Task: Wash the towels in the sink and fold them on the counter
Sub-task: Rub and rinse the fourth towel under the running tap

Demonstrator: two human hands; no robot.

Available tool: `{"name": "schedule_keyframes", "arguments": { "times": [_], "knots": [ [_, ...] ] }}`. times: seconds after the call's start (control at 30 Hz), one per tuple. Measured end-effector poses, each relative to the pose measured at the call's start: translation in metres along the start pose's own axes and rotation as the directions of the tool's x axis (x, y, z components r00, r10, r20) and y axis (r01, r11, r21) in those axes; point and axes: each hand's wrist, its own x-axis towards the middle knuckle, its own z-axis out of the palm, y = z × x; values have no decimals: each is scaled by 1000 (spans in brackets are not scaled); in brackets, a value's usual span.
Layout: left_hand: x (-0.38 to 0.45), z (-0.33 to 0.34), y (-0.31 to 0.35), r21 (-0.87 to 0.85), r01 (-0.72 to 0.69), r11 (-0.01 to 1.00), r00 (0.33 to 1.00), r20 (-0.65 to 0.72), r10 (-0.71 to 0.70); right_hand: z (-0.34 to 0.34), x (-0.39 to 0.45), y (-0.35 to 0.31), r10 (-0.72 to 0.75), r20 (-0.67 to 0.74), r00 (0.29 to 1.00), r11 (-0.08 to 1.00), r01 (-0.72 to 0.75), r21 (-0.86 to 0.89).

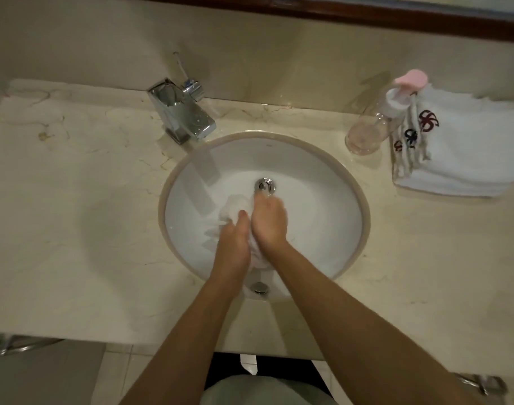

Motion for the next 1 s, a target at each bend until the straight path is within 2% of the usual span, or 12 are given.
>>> {"name": "schedule_keyframes", "arguments": {
  "times": [0.07,0.13,0.23,0.3,0.4,0.53,0.63,0.7,0.77,0.87,0.93,1.0],
  "knots": [
    [-17,-6,-6,106,-93,990,995,-12,95,-10,29,0,166,-40,985,968,-155,196],
    [-22,-19,-5,-201,-59,978,998,-32,53,-25,47,14,260,-73,963,882,-206,424],
    [-6,-49,-3,-808,169,565,986,134,-102,-55,20,28,326,191,926,259,-282,924],
    [0,-58,-11,-868,277,412,959,222,-177,-70,4,48,209,251,945,83,-273,958],
    [3,-53,-20,-806,383,451,922,310,-231,-60,-20,76,200,368,908,292,-414,862],
    [29,-56,-32,-622,220,752,969,53,-239,-62,-25,78,117,292,949,270,-313,911],
    [54,-53,-43,-337,60,940,963,-228,-144,-56,-36,52,-58,166,984,747,-68,661],
    [45,-38,-36,-217,70,974,961,-245,-124,-40,-47,37,-245,134,960,926,191,325],
    [16,-16,-20,-82,18,996,993,-116,-27,-19,-38,32,-303,123,945,942,278,188],
    [-10,5,-23,66,-70,995,997,30,68,-7,-11,16,27,40,999,914,-41,403],
    [6,-6,-16,204,-65,977,989,-117,90,0,-18,18,56,78,995,906,-84,415],
    [27,-17,-7,232,-15,972,978,-197,62,9,-39,22,-134,141,981,965,97,244]
  ]
}}
